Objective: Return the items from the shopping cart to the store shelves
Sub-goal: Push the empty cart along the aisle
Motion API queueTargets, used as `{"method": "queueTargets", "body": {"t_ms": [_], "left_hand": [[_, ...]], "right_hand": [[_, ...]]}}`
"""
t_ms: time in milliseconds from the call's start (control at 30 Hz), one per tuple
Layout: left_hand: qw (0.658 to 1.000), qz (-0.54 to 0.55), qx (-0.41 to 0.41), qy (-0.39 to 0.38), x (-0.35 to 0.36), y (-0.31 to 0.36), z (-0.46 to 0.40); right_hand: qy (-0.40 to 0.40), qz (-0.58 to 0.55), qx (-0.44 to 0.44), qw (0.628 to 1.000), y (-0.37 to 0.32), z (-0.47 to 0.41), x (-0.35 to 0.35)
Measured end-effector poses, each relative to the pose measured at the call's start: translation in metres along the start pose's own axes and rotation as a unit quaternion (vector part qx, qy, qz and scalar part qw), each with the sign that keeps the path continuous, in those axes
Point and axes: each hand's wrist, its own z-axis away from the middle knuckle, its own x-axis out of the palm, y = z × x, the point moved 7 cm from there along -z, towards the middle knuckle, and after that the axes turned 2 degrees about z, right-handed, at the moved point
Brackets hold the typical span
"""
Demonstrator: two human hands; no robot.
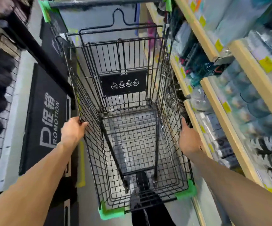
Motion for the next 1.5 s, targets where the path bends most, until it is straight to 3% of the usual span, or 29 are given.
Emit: {"method": "queueTargets", "body": {"t_ms": [200,467,667,833,867,967,1067,1200,1267,1300,1400,1500], "left_hand": [[1.0,0.008,-0.012,0.027,-0.025,0.042,-0.059],[0.997,0.05,-0.052,0.024,-0.045,0.063,-0.166],[0.998,0.038,-0.044,0.018,-0.076,0.111,-0.228],[0.995,-0.1,-0.003,-0.02,-0.095,0.143,-0.272],[0.988,-0.153,0.009,-0.037,-0.098,0.152,-0.277],[0.928,-0.313,0.005,-0.204,-0.094,0.19,-0.272],[0.906,-0.272,0.068,-0.317,-0.074,0.282,-0.244],[0.845,-0.199,0.283,-0.407,-0.004,0.446,-0.152],[0.814,-0.091,0.432,-0.376,0.018,0.527,-0.091],[0.792,-0.044,0.498,-0.35,0.03,0.567,-0.044],[0.737,0.085,0.589,-0.319,0.044,0.632,0.051],[0.66,0.095,0.684,-0.295,0.066,0.663,0.16]], "right_hand": [[0.02,-0.053,0.004,0.998,-0.048,-0.082,-0.026],[0.032,0.0,-0.028,0.999,-0.117,-0.154,-0.063],[0.054,-0.04,0.022,0.998,-0.151,-0.197,-0.082],[0.044,-0.049,0.032,0.997,-0.172,-0.211,-0.096],[0.035,-0.043,0.032,0.998,-0.174,-0.211,-0.1],[0.02,-0.049,0.035,0.998,-0.169,-0.206,-0.112],[0.072,-0.16,0.031,0.984,-0.152,-0.201,-0.142],[0.202,-0.35,0.041,0.914,-0.093,-0.169,-0.2],[0.316,-0.38,0.066,0.867,-0.048,-0.136,-0.23],[0.381,-0.386,0.104,0.834,-0.008,-0.107,-0.246],[0.498,-0.394,0.231,0.737,0.07,-0.046,-0.268],[0.598,-0.382,0.339,0.618,0.147,0.021,-0.262]]}}
